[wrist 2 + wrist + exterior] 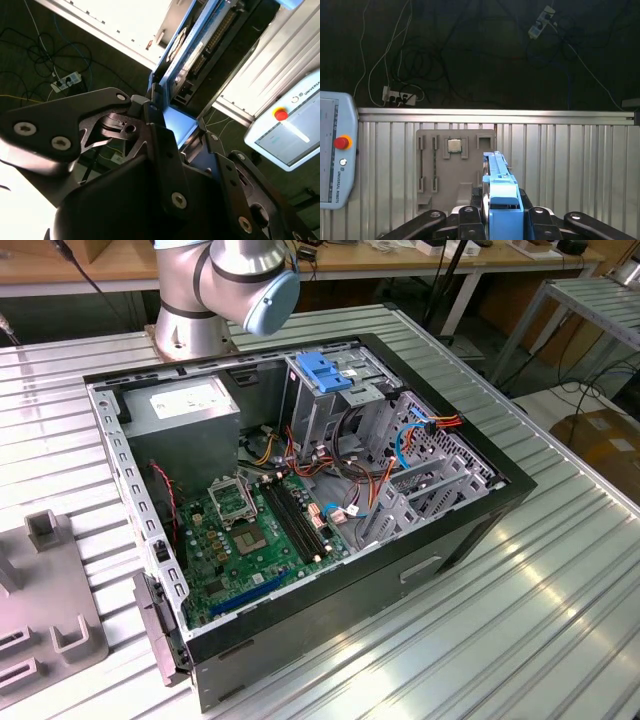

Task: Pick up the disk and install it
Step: 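Pick up the disk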

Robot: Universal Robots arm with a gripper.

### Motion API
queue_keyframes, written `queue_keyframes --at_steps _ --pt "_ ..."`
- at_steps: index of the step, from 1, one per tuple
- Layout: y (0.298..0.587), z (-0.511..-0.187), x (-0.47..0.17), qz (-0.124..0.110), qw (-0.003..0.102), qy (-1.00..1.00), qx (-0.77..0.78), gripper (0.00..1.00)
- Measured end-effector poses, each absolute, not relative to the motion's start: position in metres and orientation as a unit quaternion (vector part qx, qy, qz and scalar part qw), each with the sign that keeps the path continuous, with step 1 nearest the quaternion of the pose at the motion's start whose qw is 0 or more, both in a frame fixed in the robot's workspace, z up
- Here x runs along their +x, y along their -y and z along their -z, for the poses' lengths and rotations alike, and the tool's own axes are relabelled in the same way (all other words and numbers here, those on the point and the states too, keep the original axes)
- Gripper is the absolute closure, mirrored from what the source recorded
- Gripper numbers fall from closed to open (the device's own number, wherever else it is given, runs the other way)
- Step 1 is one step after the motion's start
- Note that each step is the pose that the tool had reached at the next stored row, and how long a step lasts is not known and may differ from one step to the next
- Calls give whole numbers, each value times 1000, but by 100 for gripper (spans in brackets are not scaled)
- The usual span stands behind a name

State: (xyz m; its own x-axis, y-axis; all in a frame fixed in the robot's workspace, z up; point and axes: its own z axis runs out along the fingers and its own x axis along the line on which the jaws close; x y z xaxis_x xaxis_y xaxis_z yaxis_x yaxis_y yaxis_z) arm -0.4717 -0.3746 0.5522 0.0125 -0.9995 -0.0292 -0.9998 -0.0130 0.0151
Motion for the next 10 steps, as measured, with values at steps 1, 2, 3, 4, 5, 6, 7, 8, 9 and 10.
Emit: queue_keyframes --at_steps 1,2,3,4,5,6,7,8,9,10 --pt "375 -552 -472 -16 5 -702 -712 63" --pt "375 -552 -472 -16 5 -702 -712 63" --pt "375 -552 -471 -16 5 -702 -712 63" --pt "375 -552 -471 -16 5 -702 -712 63" --pt "375 -552 -470 -16 5 -702 -712 63" --pt "375 -552 -469 -16 5 -702 -712 63" --pt "375 -552 -468 -16 5 -702 -712 63" --pt "375 -552 -468 -16 5 -702 -712 63" --pt "375 -552 -467 -16 5 -702 -712 63" --pt "375 -552 -466 -16 5 -702 -712 63"
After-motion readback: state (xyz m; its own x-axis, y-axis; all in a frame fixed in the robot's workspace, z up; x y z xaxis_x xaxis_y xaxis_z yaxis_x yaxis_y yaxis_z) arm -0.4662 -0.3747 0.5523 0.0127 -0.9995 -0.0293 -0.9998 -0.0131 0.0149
